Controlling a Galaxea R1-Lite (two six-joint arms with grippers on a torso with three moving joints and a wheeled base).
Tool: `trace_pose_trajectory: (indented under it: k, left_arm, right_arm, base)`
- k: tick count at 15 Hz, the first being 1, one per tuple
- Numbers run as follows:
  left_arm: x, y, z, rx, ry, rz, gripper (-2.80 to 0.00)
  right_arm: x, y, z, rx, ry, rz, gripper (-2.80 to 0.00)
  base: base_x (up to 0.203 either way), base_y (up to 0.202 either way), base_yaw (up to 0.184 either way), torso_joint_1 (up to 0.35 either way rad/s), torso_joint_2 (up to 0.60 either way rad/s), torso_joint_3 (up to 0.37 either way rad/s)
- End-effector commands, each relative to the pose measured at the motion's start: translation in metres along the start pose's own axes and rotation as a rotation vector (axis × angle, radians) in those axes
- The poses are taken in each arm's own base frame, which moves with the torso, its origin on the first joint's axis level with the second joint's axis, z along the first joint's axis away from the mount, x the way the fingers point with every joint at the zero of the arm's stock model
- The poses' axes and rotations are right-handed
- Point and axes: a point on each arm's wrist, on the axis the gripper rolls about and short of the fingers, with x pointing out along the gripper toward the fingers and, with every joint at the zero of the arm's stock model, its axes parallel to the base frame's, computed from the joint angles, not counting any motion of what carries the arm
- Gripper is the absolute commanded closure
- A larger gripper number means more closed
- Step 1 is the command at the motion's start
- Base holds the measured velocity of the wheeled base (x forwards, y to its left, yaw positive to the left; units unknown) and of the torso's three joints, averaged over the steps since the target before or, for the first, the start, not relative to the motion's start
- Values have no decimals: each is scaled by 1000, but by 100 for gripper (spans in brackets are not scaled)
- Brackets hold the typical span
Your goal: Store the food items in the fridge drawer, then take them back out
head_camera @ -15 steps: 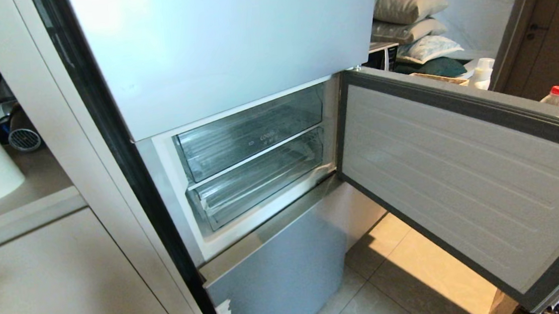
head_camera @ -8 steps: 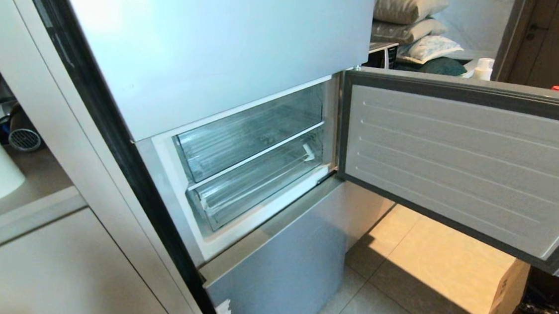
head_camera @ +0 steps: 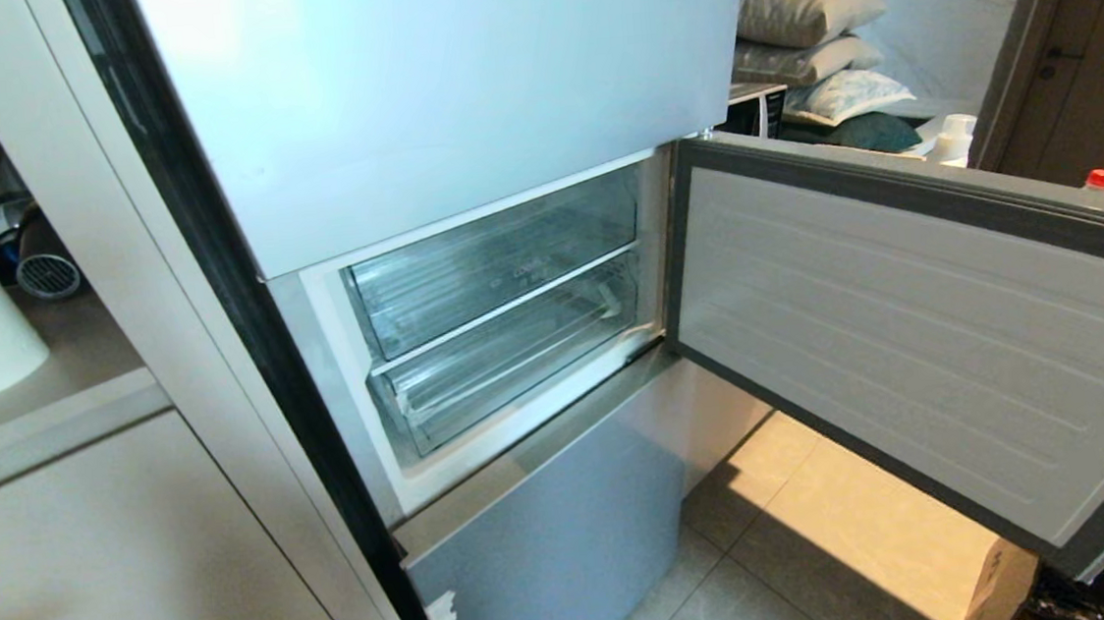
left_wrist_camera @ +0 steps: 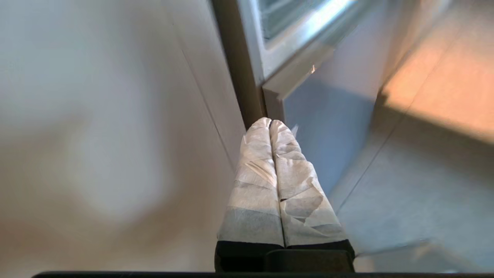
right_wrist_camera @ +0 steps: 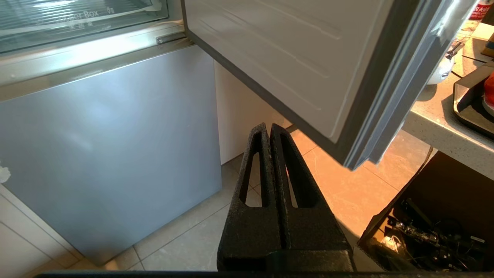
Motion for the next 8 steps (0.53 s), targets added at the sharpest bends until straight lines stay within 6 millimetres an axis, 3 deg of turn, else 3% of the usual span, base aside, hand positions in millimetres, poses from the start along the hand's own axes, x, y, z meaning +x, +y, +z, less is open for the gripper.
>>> trace_pose_trajectory:
  k: [1,8]
  left_arm:
    - [-2,0,-4,-98,11,39,0]
    - [-2,1,-3,-149,6,52,0]
  right_arm:
    - [0,0,0,0,2,1,0]
    - [0,0,0,-1,2,1,0]
  base:
    - [0,0,0,0,0,0]
    - [0,0,0,0,0,0]
